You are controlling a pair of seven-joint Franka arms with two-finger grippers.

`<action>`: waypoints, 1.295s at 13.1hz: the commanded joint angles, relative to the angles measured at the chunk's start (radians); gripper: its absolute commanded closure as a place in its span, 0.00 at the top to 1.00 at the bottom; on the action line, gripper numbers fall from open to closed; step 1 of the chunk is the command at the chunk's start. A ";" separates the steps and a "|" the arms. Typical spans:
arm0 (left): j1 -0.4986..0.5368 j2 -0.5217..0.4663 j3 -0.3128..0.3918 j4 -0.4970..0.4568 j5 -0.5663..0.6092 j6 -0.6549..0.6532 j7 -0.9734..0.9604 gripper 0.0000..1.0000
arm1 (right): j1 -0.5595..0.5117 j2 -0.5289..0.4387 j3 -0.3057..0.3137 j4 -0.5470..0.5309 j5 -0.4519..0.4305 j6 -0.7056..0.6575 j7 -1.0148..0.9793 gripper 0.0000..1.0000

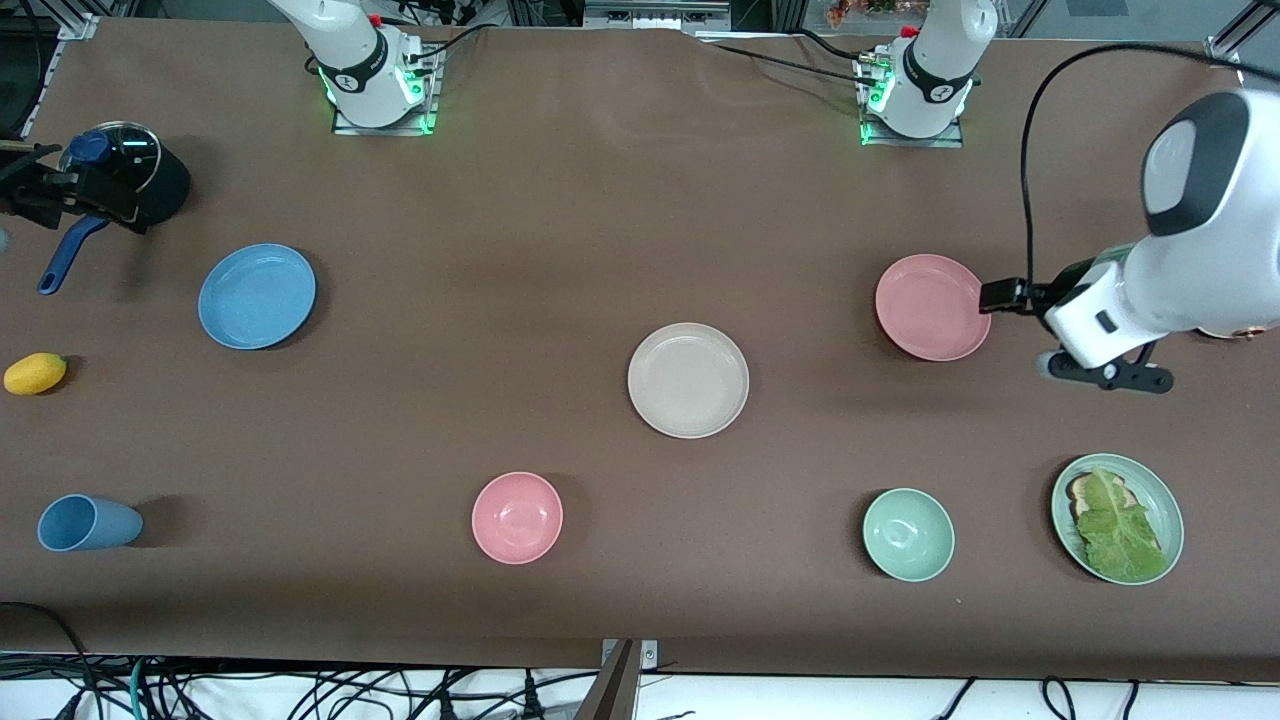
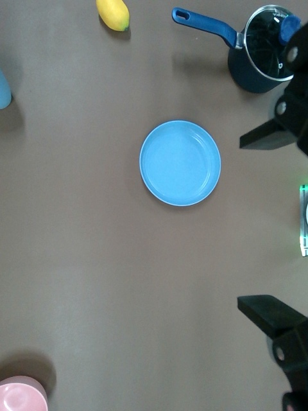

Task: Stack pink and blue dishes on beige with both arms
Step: 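Move the left gripper to the pink plate's rim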

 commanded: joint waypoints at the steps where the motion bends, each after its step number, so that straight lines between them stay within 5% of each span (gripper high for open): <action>1: -0.028 0.046 0.005 0.021 -0.003 0.008 0.016 1.00 | -0.007 -0.013 0.003 -0.003 0.003 -0.010 -0.001 1.00; 5: -0.013 0.021 0.033 -0.076 -0.029 0.048 0.019 1.00 | -0.007 -0.013 0.003 -0.003 0.003 -0.010 -0.001 1.00; 9: -0.022 -0.189 0.148 -0.492 -0.132 0.385 0.195 1.00 | -0.007 -0.013 0.002 -0.005 0.003 -0.018 0.000 1.00; 12: -0.025 -0.232 0.237 -0.655 -0.233 0.518 0.400 1.00 | -0.007 -0.013 0.002 -0.003 0.016 -0.030 0.000 1.00; 17: -0.023 -0.284 0.271 -0.853 -0.308 0.718 0.545 1.00 | -0.007 -0.015 0.002 -0.003 0.022 -0.041 0.002 1.00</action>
